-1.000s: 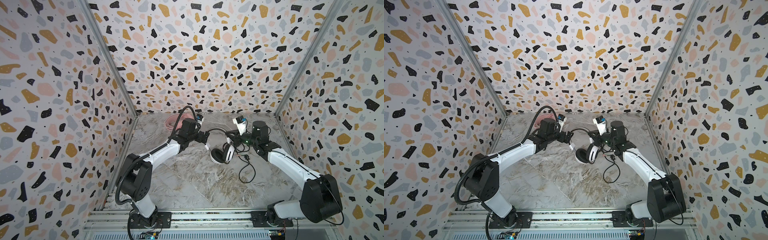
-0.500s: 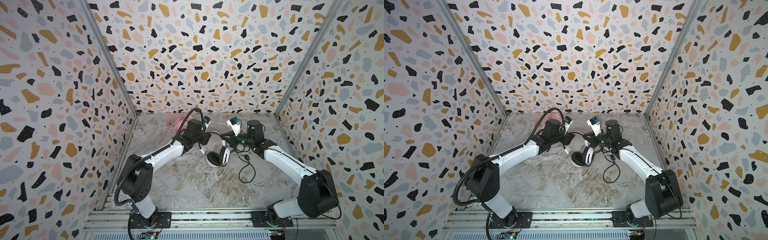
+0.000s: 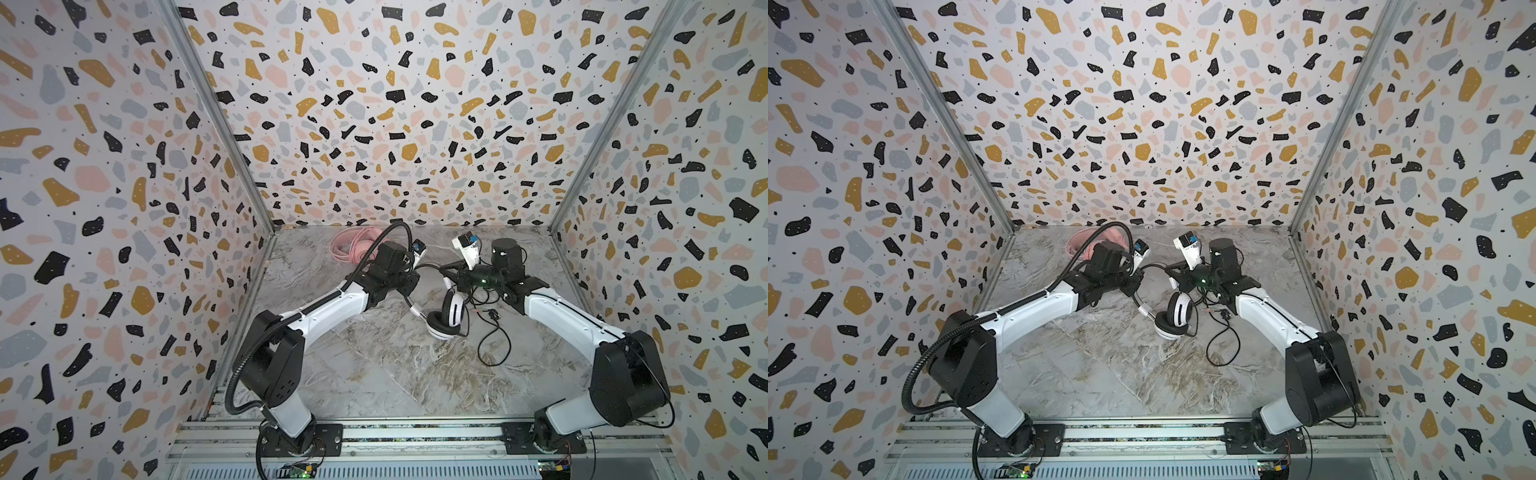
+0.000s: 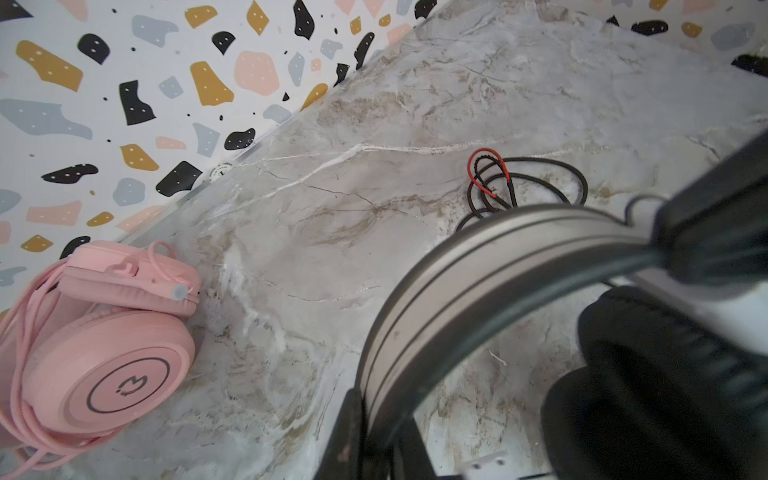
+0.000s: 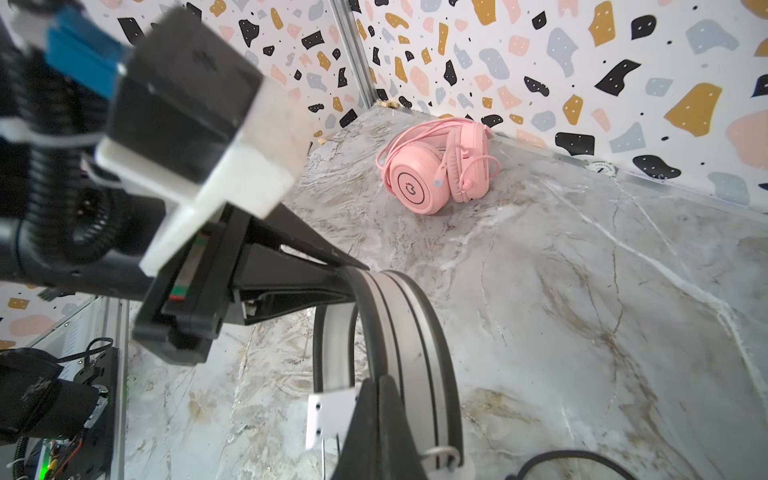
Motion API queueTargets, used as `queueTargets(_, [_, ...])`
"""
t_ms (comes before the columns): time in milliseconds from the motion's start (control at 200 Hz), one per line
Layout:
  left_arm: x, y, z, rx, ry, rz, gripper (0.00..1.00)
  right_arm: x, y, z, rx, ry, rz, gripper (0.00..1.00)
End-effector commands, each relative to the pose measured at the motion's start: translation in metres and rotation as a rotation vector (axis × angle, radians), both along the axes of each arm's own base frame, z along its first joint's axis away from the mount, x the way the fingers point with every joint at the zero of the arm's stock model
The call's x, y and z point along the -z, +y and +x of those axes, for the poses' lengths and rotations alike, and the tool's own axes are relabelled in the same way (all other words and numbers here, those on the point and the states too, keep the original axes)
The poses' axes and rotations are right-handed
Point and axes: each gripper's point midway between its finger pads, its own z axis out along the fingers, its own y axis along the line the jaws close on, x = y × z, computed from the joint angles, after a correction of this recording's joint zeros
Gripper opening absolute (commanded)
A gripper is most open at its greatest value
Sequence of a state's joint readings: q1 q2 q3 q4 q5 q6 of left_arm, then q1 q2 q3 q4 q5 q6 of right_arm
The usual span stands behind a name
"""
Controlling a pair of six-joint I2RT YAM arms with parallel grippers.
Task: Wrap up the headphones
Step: 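Grasp the headset earcup with the left gripper while the right holds the headband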
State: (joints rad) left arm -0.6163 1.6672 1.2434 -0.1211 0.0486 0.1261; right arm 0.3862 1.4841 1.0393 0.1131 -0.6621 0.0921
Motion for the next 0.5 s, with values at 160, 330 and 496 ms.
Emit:
queueTargets(160, [-0.020,-0.008,0.009,-0.003,-0.071,-0.062,0.53,-0.032,0.014,-0.009,-0.077,-0.038,0.067,0.01])
queueTargets(330, [-0.018,-0.009,0.011,-0.002,-0.070,-0.063,0.53,-0.035,0.015,-0.013,-0.097,-0.037,0.070,0.01])
queueTargets(496, [-0.013,-0.003,0.016,-0.033,-0.083,-0.010,0.48,-0.039,0.021,-0.024,-0.175,-0.018,0.086,0.01])
